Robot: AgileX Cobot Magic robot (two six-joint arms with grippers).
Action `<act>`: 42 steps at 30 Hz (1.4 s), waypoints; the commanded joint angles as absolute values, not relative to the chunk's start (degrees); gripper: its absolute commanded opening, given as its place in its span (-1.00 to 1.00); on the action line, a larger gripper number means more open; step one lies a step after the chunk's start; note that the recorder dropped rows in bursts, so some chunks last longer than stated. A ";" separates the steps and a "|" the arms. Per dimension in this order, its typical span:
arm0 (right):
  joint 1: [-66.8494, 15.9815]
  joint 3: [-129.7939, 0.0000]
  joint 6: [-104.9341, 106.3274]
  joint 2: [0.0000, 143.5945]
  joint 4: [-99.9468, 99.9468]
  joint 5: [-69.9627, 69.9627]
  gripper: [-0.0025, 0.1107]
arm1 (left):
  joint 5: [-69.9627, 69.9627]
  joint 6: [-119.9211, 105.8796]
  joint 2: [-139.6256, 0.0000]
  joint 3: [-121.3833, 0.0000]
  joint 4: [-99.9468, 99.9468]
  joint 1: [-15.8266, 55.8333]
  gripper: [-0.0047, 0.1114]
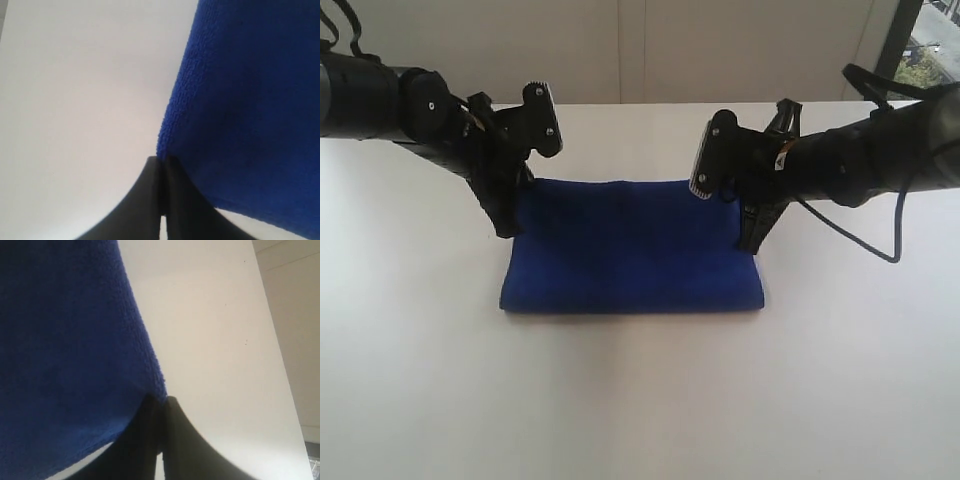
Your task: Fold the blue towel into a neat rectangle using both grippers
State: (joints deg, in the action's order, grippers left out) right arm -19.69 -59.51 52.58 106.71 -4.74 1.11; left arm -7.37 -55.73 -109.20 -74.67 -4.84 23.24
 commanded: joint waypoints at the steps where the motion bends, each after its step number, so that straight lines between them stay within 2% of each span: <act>1: -18.78 -59.86 52.63 108.24 -4.91 3.45 -0.96 | -5.29 -55.22 -109.95 -74.86 -5.26 23.06 -0.92; 11: -18.68 -59.86 52.63 109.53 -4.91 4.88 -0.95 | -2.64 -55.22 -112.63 -74.86 -5.55 23.06 -0.92; 15: -18.68 -59.86 52.63 109.53 -4.91 5.55 -0.77 | -2.36 -54.99 -112.63 -74.86 -5.55 23.06 -0.91; 18: -18.68 -59.86 52.63 109.53 -4.91 5.68 -0.60 | -2.27 -54.99 -112.63 -74.86 -5.55 23.06 -0.72; 19: -18.68 -59.86 52.63 109.53 -4.91 5.68 -0.55 | -2.24 -54.99 -112.63 -74.86 -5.55 23.06 -0.60; 23: -18.68 -59.86 52.63 109.53 -4.91 5.68 -0.48 | -2.13 -54.99 -112.63 -74.86 -5.55 23.06 -0.22; 27: -18.68 -59.86 52.63 109.53 -4.91 5.68 -0.48 | -2.13 -54.99 -112.63 -74.86 -5.55 23.06 -0.09; 34: -18.68 -59.86 46.89 108.38 -4.31 4.01 -0.48 | -2.66 -45.74 -111.69 -74.86 -5.55 23.01 -0.10; 36: -18.68 -59.86 41.33 107.01 -4.31 2.76 -0.48 | -4.54 -39.90 -110.38 -74.86 -5.55 23.01 -0.18; 42: -18.68 -59.86 21.70 100.38 -4.31 -7.79 -0.49 | -17.09 -30.98 -104.95 -74.86 -5.55 23.01 -0.73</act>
